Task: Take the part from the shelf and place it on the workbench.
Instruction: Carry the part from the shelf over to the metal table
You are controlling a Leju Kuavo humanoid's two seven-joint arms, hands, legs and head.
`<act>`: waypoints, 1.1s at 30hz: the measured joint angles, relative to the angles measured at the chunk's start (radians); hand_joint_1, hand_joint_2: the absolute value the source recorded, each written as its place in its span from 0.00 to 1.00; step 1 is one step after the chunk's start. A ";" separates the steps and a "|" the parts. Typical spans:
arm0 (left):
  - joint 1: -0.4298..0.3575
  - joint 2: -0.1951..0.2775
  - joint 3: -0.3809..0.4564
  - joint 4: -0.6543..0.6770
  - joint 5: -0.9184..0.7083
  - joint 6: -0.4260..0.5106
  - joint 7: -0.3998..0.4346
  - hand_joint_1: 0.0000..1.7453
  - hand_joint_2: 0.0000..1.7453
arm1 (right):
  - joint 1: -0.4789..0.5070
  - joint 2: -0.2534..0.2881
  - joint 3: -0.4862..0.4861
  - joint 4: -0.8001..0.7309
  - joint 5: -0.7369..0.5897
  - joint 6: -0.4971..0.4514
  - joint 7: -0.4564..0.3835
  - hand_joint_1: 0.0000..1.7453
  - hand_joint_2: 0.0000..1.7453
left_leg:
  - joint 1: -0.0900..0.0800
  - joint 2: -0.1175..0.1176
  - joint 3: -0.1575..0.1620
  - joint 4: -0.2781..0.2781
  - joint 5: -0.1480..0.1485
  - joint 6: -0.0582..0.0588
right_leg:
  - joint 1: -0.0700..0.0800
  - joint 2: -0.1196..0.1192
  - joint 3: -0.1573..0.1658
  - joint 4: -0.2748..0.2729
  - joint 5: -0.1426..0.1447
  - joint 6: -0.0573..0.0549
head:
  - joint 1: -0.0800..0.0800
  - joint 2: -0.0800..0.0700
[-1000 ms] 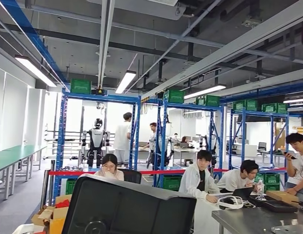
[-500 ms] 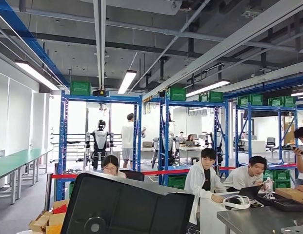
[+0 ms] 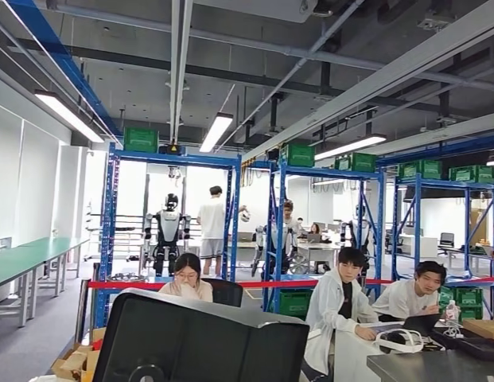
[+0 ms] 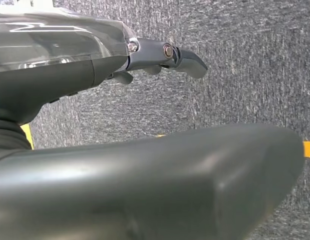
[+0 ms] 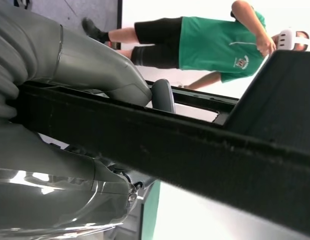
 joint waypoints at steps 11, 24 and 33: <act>-0.008 -0.009 -0.001 0.000 -0.002 -0.001 0.000 0.00 1.00 | -0.012 -0.003 0.007 0.005 -0.002 0.001 0.002 1.00 1.00 | 0.010 -0.024 0.031 0.011 -0.055 -0.036 | 0.005 0.032 0.136 -0.333 0.157 -0.046 | 0.000 0.002; -0.002 -0.010 -0.001 0.000 -0.002 0.000 0.000 0.00 1.00 | 0.000 -0.003 0.010 0.021 -0.003 0.003 0.000 1.00 1.00 | -0.002 -0.001 -0.041 0.000 0.041 -0.018 | 0.009 0.018 0.223 -0.309 0.047 -0.020 | 0.000 0.001; 0.001 -0.012 -0.001 0.000 -0.002 0.000 0.000 0.00 1.00 | 0.003 -0.006 0.008 0.017 -0.004 0.002 0.000 1.00 1.00 | 0.002 -0.003 0.031 -0.004 -0.017 -0.004 | -0.002 0.009 0.017 -0.084 0.087 -0.001 | 0.000 0.000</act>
